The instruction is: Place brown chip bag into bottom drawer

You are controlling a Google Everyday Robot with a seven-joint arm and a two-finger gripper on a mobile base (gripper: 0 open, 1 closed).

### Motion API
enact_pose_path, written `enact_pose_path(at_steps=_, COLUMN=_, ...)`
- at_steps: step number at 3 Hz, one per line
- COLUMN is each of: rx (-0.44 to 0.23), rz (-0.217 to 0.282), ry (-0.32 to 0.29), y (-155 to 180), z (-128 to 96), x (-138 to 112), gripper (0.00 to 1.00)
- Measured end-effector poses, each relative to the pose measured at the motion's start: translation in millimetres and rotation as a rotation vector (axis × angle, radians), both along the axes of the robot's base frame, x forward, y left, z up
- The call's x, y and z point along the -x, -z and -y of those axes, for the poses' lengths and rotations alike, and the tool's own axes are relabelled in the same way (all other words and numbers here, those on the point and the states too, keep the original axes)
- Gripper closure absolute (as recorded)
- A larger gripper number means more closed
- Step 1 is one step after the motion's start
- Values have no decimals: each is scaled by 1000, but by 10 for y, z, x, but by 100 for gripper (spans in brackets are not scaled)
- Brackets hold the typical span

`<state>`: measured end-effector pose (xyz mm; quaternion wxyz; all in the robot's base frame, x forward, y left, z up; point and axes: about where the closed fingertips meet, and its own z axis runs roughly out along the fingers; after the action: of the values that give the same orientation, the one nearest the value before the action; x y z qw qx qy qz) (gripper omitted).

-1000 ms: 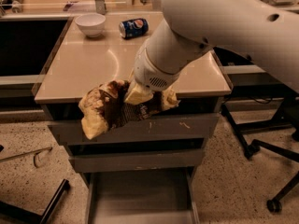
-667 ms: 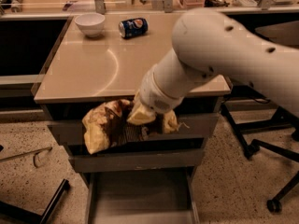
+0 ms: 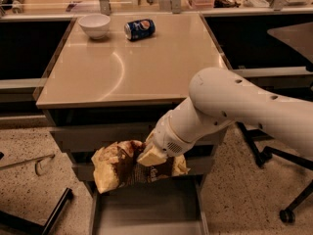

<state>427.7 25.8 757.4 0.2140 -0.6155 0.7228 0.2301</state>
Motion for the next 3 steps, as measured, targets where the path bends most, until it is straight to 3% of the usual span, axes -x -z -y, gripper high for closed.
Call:
enact_pose_path(at_steps=1, rx=0, rz=0, ry=0, y=0, z=0, x=0, gripper=100)
enact_pose_path(at_steps=2, rx=31, rz=7, ry=46, y=211, z=-61, x=-18, gripper=100)
enact_pose_path(at_steps=3, rx=151, rz=-34, ry=97, y=1151, z=-64, x=16, gripper=100)
